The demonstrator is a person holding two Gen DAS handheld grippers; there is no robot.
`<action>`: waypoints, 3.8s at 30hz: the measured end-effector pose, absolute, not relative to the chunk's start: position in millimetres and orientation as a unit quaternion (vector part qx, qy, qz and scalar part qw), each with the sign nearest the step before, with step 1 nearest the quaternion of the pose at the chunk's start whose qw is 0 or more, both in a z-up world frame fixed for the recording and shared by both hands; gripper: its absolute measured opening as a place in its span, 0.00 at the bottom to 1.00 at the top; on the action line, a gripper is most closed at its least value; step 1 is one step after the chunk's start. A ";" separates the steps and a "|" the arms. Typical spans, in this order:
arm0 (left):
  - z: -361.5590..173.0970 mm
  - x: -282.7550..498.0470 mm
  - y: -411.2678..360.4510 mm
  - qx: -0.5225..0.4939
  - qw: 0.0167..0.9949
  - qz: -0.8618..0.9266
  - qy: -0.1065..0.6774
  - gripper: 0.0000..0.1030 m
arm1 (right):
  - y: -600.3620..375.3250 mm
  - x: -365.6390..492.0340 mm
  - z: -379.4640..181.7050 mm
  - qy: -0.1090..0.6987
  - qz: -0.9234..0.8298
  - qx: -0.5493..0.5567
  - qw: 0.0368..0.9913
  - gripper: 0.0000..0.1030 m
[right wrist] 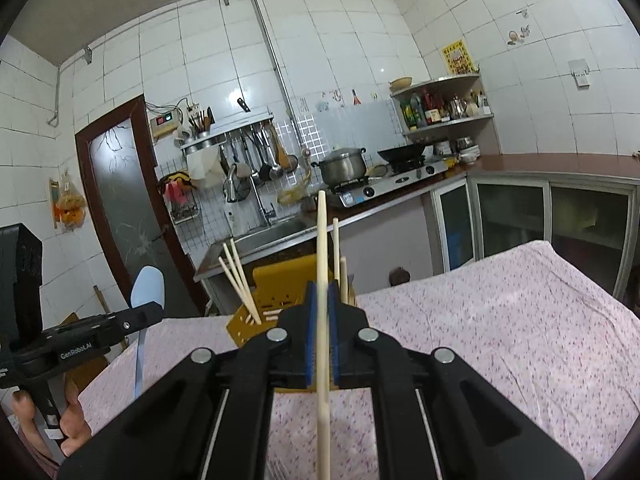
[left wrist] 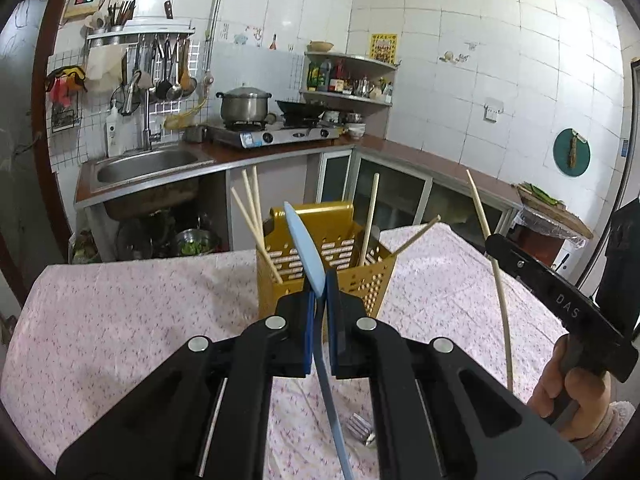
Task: Organize utensils
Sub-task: 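Lift the spatula and chopstick and carry them above the yellow holder, then lower the spatula and chopstick into the holder and open both tools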
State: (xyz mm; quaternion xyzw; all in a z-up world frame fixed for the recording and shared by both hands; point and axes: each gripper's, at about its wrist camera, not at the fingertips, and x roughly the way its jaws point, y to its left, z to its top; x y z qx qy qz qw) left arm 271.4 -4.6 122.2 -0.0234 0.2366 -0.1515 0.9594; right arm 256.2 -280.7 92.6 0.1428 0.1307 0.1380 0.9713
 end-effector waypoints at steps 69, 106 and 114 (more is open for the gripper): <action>125.1 413.6 -30.5 0.024 0.993 -0.091 0.075 0.04 | -221.9 384.0 105.9 -0.072 0.101 0.113 0.986 0.06; 68.3 402.3 -7.8 -0.030 0.983 -0.096 0.156 0.04 | -227.3 359.7 80.5 -0.008 0.109 0.047 0.993 0.06; 79.8 387.6 -0.4 -0.043 0.976 -0.091 0.194 0.56 | -226.5 354.4 87.6 0.060 0.119 0.009 0.991 0.09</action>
